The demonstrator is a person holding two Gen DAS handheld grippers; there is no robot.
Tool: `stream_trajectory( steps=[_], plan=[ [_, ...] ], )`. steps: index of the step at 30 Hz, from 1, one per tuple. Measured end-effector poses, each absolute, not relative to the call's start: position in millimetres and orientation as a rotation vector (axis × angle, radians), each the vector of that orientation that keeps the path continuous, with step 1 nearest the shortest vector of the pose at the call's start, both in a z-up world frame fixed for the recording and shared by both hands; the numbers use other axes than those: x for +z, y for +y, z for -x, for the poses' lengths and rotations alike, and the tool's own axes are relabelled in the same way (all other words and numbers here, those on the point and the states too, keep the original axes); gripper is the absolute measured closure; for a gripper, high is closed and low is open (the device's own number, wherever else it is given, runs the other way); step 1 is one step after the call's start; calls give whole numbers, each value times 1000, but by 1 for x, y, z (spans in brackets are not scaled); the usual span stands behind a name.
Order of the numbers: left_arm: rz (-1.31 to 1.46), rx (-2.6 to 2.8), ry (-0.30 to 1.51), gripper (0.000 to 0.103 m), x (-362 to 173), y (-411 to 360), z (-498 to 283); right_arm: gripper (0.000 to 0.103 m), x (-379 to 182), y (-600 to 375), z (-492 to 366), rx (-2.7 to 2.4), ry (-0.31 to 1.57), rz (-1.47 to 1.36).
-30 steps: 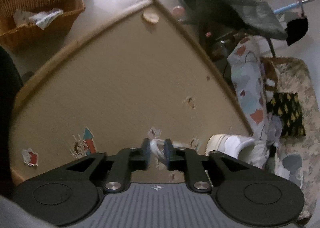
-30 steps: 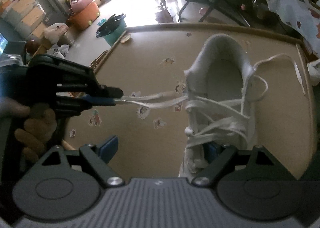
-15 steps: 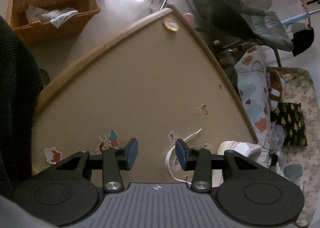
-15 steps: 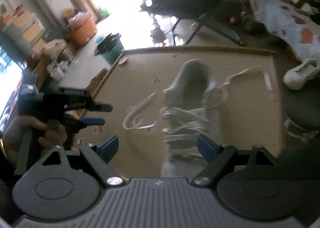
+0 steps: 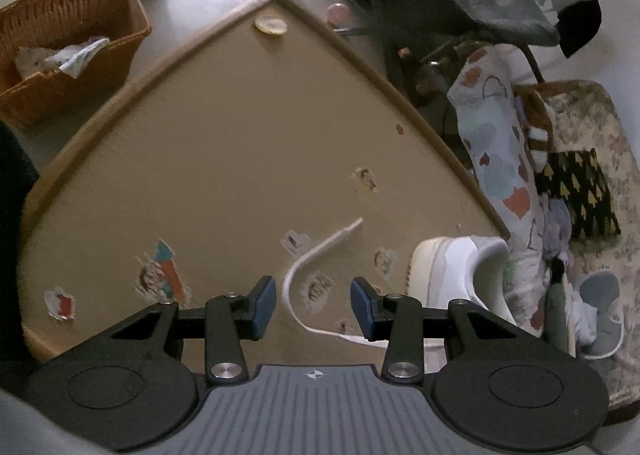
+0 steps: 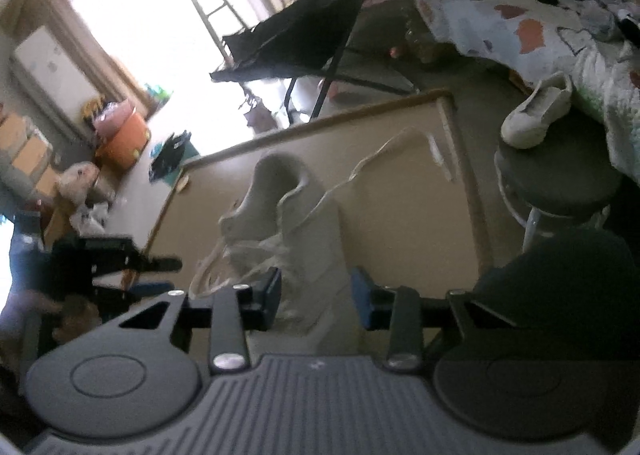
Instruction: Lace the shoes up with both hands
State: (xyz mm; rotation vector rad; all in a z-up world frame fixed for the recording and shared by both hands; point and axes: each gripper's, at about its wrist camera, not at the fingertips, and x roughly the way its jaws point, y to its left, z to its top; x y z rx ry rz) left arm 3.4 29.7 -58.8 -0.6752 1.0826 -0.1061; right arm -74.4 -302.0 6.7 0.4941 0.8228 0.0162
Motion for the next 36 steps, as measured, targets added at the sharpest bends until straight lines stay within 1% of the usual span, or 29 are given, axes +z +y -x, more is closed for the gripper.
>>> stream_trajectory(
  steps=[3,5,8,13,19,28,33,34,35,36],
  plan=[
    [651,-101,1093,60,-60,25,-3,66,10,-322,67,-24,792,-464],
    [642,-101,1108,60,-62,23,-4,77,9,-338,57,-42,787,-423],
    [640,-135,1128,60,-66,17,-6,83,5,-358,36,-45,796,-370],
    [622,-194,1132,60,-70,7,-9,83,-4,-374,-15,-38,841,-222],
    [615,-204,1159,60,-80,0,-9,83,-27,-372,-62,-2,941,-135],
    [659,-172,1169,60,-91,1,-15,83,-51,-367,-91,-3,1008,-65],
    [675,-170,1160,60,-89,0,-21,85,-54,-360,-93,16,1021,-26],
    [679,-169,1156,60,-88,0,-21,91,-55,-359,-93,23,1022,-20],
    [685,-169,1152,60,-88,0,-22,99,-55,-358,-93,30,1023,-15],
    [691,-170,1147,60,-88,-1,-22,101,-54,-357,-92,35,1029,-15]
  ],
)
